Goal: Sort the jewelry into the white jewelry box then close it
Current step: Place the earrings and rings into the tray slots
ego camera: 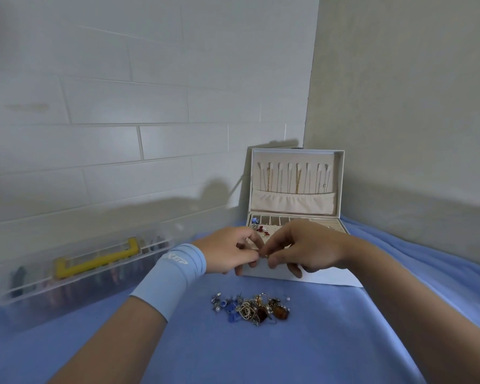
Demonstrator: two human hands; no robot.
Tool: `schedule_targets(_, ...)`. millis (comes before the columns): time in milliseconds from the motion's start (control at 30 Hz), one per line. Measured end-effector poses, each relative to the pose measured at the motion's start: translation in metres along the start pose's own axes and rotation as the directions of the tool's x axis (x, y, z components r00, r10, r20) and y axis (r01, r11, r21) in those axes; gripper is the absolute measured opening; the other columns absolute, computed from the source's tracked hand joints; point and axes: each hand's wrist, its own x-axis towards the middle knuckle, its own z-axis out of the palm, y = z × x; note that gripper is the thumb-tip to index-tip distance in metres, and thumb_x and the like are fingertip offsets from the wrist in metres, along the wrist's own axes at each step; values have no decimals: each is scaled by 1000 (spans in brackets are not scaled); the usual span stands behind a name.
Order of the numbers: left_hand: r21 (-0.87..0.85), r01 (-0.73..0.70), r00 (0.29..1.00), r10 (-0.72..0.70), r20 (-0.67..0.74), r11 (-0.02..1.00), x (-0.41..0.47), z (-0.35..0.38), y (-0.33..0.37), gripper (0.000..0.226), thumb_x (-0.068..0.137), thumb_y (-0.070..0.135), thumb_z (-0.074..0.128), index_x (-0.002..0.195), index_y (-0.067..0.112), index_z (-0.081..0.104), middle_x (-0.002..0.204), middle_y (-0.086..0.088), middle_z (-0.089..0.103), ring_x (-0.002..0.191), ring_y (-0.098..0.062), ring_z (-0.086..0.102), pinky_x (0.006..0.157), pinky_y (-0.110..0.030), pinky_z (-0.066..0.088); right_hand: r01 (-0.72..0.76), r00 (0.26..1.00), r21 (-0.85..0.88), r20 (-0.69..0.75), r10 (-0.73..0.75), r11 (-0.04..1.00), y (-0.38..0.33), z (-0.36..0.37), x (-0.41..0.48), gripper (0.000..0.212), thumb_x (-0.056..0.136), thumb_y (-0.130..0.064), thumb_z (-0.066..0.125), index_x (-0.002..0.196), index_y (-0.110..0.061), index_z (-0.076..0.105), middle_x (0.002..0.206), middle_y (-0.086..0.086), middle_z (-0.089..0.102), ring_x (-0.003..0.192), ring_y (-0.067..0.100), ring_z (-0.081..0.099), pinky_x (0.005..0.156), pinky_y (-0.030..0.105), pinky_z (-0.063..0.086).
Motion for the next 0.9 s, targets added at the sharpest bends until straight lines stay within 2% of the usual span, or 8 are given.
schedule_targets(100, -30, -21, 998, 20, -63, 999, 2, 0, -2, 11, 98, 23, 55, 108, 28, 55, 89, 7, 69, 67, -12, 62, 50, -22, 44, 71, 996, 173, -64, -61, 982, 1, 0, 2, 25, 96, -1, 62, 113, -13, 75, 77, 4, 69, 44, 15, 49, 41, 24, 29)
schedule_targets(200, -71, -39, 991, 29, -133, 997, 3, 1, -1, 10, 97, 28, 59, 107, 26, 58, 86, 9, 67, 67, -11, 62, 52, -25, 45, 125, 982, 304, -173, -75, 944, 2, -1, 4, 34, 94, 3, 61, 121, -16, 69, 81, 11, 71, 41, 21, 45, 41, 26, 29)
schedule_targets(333, -161, -68, 976, 32, -214, 985, 4, -5, 7, 16, 98, 24, 59, 113, 21, 63, 86, 3, 69, 66, -9, 63, 56, -27, 44, 197, 938, 356, -339, -71, 913, 0, -10, 5, 16, 93, 1, 65, 104, -7, 73, 81, 17, 71, 40, 17, 42, 40, 22, 27)
schedule_targets(400, -201, -82, 962, 24, -274, 976, 9, -12, 11, 14, 98, 22, 57, 109, 21, 66, 96, -7, 72, 64, -8, 62, 56, -25, 42, 205, 916, 375, -399, -42, 904, 0, -17, 8, 15, 90, 0, 71, 102, -7, 75, 79, 15, 70, 42, 16, 44, 41, 23, 28)
schedule_targets(467, -233, -94, 946, 14, -325, 968, 17, -18, 15, 16, 98, 19, 55, 105, 17, 70, 99, -5, 73, 62, -9, 61, 52, -20, 40, 205, 901, 383, -433, -21, 900, 1, -26, 13, 18, 87, 0, 74, 104, -8, 75, 76, 9, 71, 42, 14, 46, 41, 22, 32)
schedule_targets(667, -295, -98, 920, -26, -390, 951, 50, -30, 17, 17, 99, 19, 56, 102, 18, 72, 94, 4, 75, 61, -13, 60, 46, -13, 38, 90, 850, 202, -526, 31, 975, 13, -40, 43, 11, 88, -11, 76, 96, -17, 80, 74, 4, 75, 46, 9, 54, 49, 20, 46)
schedule_targets(800, -330, -118, 900, -39, -434, 937, 67, -28, 11, 16, 98, 17, 57, 101, 17, 72, 95, 0, 74, 59, -15, 58, 45, -7, 37, -19, 848, 11, -530, 22, 1000, 30, -36, 63, 9, 91, -20, 74, 96, -21, 82, 86, -10, 75, 54, -13, 58, 54, 7, 42)
schedule_targets(900, -314, -104, 907, -40, -419, 944, 75, -22, 1, 17, 97, 17, 57, 102, 15, 73, 92, 3, 74, 56, -11, 57, 46, -8, 39, -58, 840, -35, -542, 30, 998, 41, -30, 70, 8, 91, -20, 74, 91, -22, 82, 81, -14, 73, 61, -10, 60, 55, 5, 41)
